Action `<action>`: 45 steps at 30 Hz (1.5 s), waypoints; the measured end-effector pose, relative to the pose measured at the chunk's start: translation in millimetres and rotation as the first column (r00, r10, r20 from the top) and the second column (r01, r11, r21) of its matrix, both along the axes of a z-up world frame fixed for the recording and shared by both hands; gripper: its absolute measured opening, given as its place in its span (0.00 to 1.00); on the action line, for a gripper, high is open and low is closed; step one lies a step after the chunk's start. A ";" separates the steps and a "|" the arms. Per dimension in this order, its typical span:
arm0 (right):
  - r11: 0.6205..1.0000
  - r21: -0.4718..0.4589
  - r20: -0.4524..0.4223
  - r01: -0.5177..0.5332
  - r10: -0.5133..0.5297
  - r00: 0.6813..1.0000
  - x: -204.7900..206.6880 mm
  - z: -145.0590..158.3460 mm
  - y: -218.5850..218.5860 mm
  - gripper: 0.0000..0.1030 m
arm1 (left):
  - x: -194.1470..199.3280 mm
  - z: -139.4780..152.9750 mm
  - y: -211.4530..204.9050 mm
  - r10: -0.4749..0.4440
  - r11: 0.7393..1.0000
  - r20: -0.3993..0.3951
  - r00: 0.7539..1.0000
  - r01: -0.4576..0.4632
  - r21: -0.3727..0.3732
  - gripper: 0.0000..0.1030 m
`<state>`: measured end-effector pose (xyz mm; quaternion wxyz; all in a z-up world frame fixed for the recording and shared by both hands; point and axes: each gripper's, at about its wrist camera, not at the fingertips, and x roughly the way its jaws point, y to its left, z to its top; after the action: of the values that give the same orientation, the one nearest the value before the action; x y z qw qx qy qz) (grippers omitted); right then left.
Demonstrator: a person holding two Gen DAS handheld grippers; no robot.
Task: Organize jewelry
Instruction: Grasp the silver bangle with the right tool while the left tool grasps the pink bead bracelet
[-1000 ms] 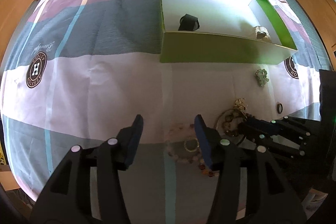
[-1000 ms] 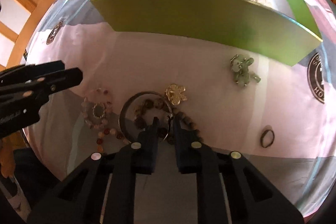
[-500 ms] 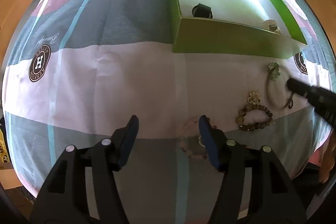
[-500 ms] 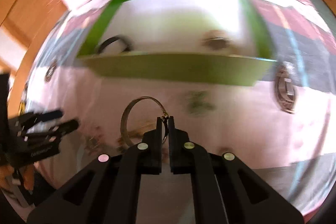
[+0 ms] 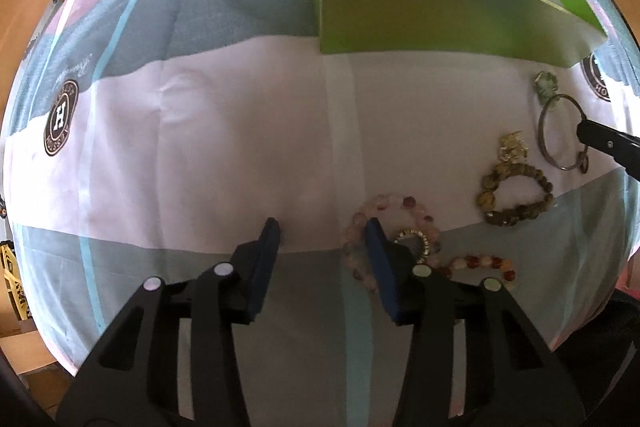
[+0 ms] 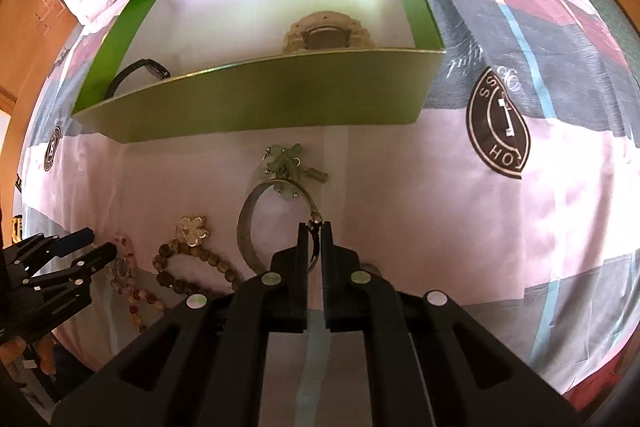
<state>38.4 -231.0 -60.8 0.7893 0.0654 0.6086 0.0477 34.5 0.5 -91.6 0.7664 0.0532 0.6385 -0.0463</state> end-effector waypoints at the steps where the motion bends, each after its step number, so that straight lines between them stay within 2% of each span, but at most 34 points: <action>1: 1.000 -0.002 -0.003 -0.002 0.002 1.000 0.3 -1.0 0.8 0.05 | 0.1 -0.5 -1.6 -0.003 1.000 0.005 1.000 0.003 0.006 0.46; 6: 1.000 -0.013 -0.025 0.004 -0.005 1.000 2.5 -8.8 5.3 0.05 | -0.5 -0.1 -9.5 -0.020 0.999 0.023 1.000 0.019 0.042 0.47; 10: 1.000 -0.013 -0.041 0.028 -0.029 0.999 1.9 -13.4 -1.8 0.18 | -2.9 0.9 -12.9 -0.028 0.998 0.030 0.999 0.027 0.051 0.47; 14: 1.000 -0.008 -0.050 0.026 -0.026 0.998 2.1 -13.8 -5.4 0.18 | -4.8 1.2 -15.8 -0.029 0.998 0.031 0.999 0.028 0.054 0.47; 17: 0.999 0.042 -0.083 0.034 -0.031 0.996 3.1 -18.3 -4.8 0.18 | -5.3 0.1 -19.6 -0.031 0.998 0.032 0.999 0.029 0.056 0.47; 20: 0.996 0.044 -0.035 0.080 -0.079 0.996 2.1 -8.7 -8.2 0.18 | -6.1 1.4 -23.5 -0.026 0.998 0.030 0.999 0.024 0.049 0.47; 23: 0.993 0.108 -0.016 0.050 -0.049 0.999 0.8 1.4 -5.5 0.20 | -5.0 2.1 -15.3 -0.025 0.999 0.028 0.999 0.023 0.048 0.48; 25: 0.991 0.134 -0.032 -0.007 0.012 0.999 -0.3 0.5 5.8 0.37 | -1.2 -1.3 -10.3 -0.025 0.998 0.029 0.999 0.024 0.050 0.49; 26: 0.991 0.133 -0.029 -0.034 0.038 0.999 -1.3 -1.1 12.9 0.40 | -0.7 -1.3 -10.8 -0.025 0.998 0.029 0.999 0.023 0.051 0.49; 33: 0.994 0.045 -0.008 -0.098 0.098 0.995 -0.3 -12.9 38.6 0.40 | -1.3 -2.2 -11.9 -0.024 0.998 0.033 0.999 0.023 0.053 0.49; 37: 0.991 -0.040 -0.007 -0.128 0.127 0.992 4.1 -21.2 45.1 0.35 | -1.6 -1.6 -9.1 -0.023 0.999 0.030 0.999 0.022 0.036 0.50; 41: 0.988 -0.063 -0.001 -0.142 0.142 0.990 4.3 -19.7 47.8 0.35 | -1.4 -1.9 -8.5 -0.028 0.999 0.033 0.999 0.027 0.039 0.51; 43: 0.989 -0.056 -0.003 -0.139 0.139 0.990 5.1 -18.9 46.7 0.34 | -2.0 -1.7 -9.7 -0.028 0.999 0.038 0.999 0.027 0.031 0.46; 45: 0.988 -0.066 -0.002 -0.137 0.138 0.990 4.3 -19.2 55.3 0.29 | -3.9 -0.4 -12.0 -0.036 0.999 0.039 0.999 0.035 0.003 0.27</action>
<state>42.7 -175.7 -79.9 0.7866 -0.0030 0.6120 0.0819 30.6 -11.5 -92.0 0.7777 0.0662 0.6224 -0.0582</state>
